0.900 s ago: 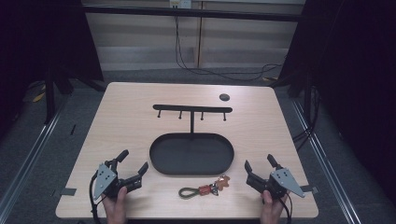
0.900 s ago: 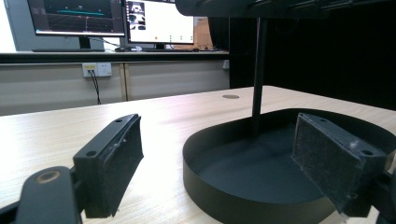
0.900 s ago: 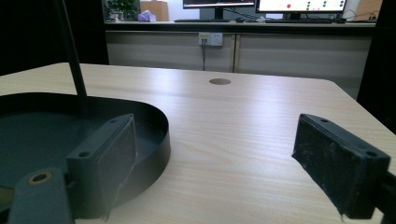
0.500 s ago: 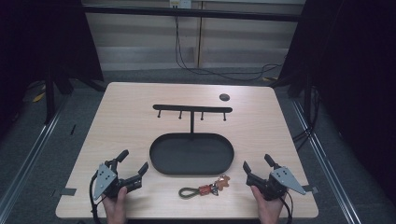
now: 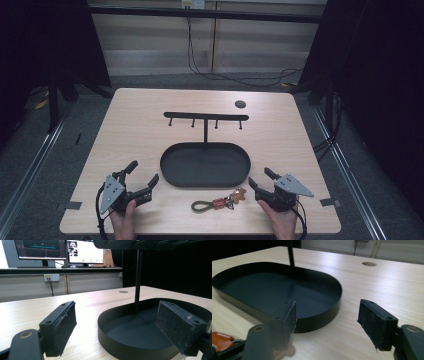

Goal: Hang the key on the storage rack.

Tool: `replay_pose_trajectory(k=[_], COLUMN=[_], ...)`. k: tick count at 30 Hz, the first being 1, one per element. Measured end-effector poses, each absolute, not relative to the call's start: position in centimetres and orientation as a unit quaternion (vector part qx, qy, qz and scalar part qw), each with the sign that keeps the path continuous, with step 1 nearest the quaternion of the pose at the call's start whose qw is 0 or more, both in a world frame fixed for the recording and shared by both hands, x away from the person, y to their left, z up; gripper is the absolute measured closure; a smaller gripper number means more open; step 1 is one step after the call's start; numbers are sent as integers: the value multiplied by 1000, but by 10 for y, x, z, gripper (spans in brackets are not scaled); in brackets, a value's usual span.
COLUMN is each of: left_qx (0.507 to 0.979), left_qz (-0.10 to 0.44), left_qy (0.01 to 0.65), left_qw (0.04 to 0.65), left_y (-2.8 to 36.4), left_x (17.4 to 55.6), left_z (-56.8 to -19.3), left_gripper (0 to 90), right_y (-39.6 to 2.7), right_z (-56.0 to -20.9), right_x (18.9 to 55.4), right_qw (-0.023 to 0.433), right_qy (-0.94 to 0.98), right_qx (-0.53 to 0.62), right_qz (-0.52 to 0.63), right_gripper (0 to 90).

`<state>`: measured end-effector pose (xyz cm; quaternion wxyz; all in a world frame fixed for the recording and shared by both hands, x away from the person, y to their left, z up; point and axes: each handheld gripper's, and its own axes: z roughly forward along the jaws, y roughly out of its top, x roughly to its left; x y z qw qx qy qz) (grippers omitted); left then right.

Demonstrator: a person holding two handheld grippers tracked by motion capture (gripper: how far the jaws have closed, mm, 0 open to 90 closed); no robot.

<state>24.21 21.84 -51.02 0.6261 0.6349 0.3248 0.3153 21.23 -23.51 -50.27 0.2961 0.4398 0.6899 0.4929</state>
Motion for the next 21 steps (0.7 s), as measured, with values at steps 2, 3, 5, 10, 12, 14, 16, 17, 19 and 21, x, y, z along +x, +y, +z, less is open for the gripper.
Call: replay_pose_trajectory(k=[2, 3, 5, 10, 12, 14, 16, 17, 19, 21], left_qx=[635, 635, 635, 635, 635, 635, 636, 635, 635, 635], left_qz=[315, 315, 317, 317, 317, 316, 316, 316, 317, 315], left_qy=[325, 325, 325, 324, 324, 324, 324, 324, 324, 324], left_qw=[626, 626, 625, 626, 625, 626, 626, 626, 625, 626], left_y=[219, 218, 219, 218, 218, 219, 218, 218, 218, 218], left_x=[242, 242, 242, 242, 242, 242, 242, 242, 242, 242], left_z=[-510, -510, -510, -510, -510, -510, -510, -510, -510, -510], left_gripper=[158, 158, 158, 158, 159, 158, 158, 159, 158, 158], right_y=[-232, -232, -228, -220, -217, -214, -212, -210, -207, -204], right_z=[-501, -500, -497, -489, -486, -483, -481, -480, -477, -474], right_x=[213, 213, 213, 216, 218, 220, 223, 224, 226, 228], right_qw=[283, 272, 263, 233, 217, 208, 185, 177, 167, 160], right_qy=[695, 697, 703, 724, 731, 745, 752, 759, 770, 780], right_qx=[438, 436, 434, 417, 413, 404, 402, 394, 389, 383], right_qz=[494, 500, 498, 498, 498, 488, 488, 487, 478, 469], right_gripper=[328, 339, 341, 384, 397, 417, 429, 432, 444, 449])
